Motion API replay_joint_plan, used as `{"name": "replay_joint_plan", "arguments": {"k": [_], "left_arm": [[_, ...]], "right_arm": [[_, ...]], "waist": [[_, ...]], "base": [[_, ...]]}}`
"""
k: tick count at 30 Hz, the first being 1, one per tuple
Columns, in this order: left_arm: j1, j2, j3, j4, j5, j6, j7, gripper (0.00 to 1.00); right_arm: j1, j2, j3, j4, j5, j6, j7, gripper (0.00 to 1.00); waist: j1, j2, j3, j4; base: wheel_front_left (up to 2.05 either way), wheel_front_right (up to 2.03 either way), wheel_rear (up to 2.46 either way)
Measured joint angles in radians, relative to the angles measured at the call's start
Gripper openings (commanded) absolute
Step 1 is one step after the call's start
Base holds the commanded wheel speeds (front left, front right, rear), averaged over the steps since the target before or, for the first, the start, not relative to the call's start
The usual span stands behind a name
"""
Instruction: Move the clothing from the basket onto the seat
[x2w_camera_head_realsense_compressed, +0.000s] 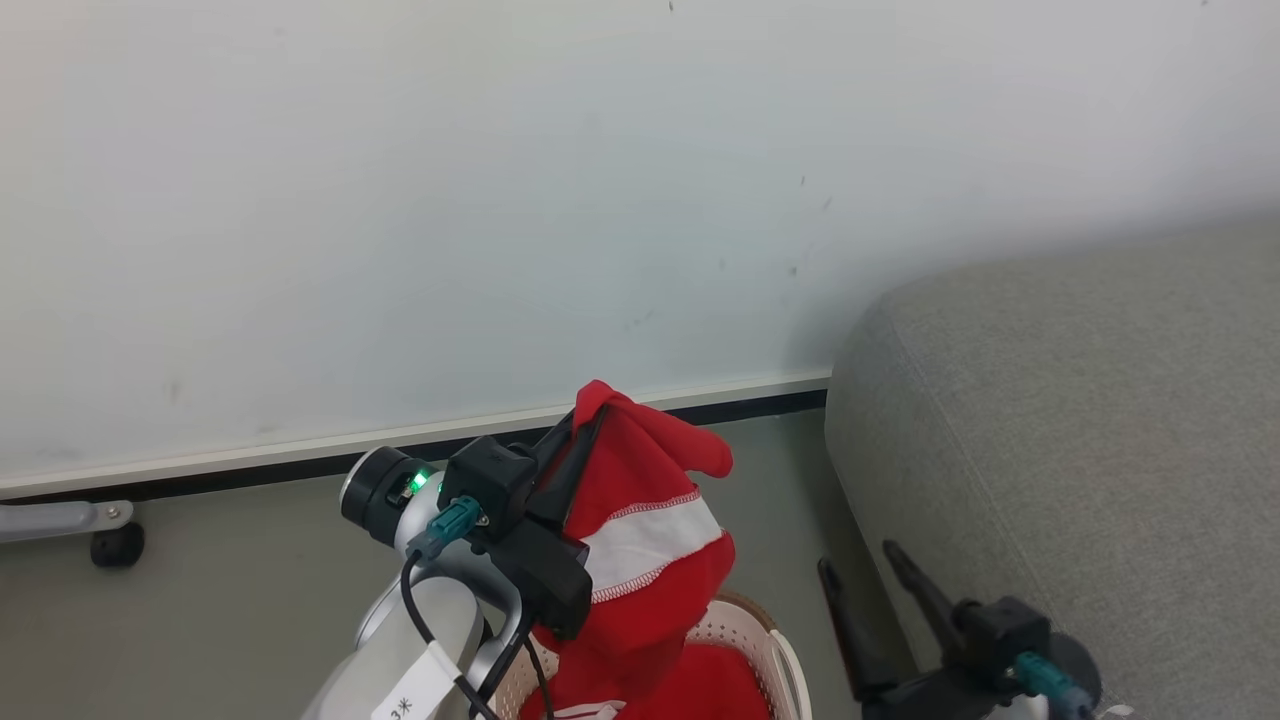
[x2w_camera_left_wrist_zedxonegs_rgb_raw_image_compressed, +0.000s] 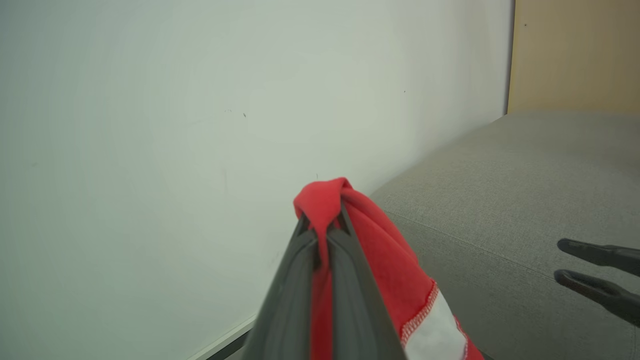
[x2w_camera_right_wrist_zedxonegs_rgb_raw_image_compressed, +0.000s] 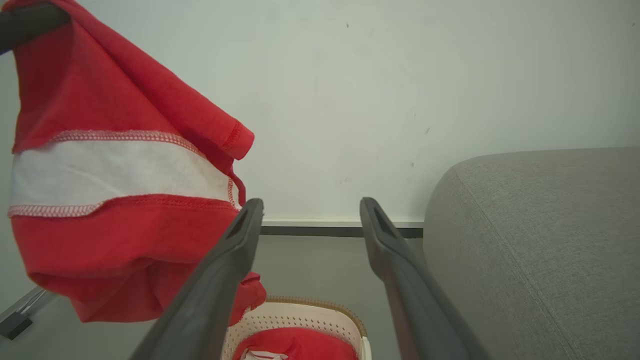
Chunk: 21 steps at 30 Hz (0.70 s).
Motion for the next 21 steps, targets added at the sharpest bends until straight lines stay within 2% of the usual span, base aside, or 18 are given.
{"name": "replay_joint_plan", "arguments": {"k": [10, 21], "left_arm": [[-0.002, -0.001, -0.026, -0.043, -0.001, 0.000, 0.033, 0.00], [-0.008, -0.002, -0.054, -0.085, -0.030, 0.000, 0.063, 0.00]], "right_arm": [[-0.040, -0.001, 0.174, 0.133, -0.036, 0.032, 0.002, 1.00], [-0.200, -0.003, 0.339, 0.227, -0.042, 0.037, 0.006, 1.00]], "waist": [[0.0001, 0.0001, -0.014, 0.030], [0.0001, 0.0001, -0.012, 0.066]], "base": [[0.00, 0.00, 0.00], [0.00, 0.00, 0.00]]}}
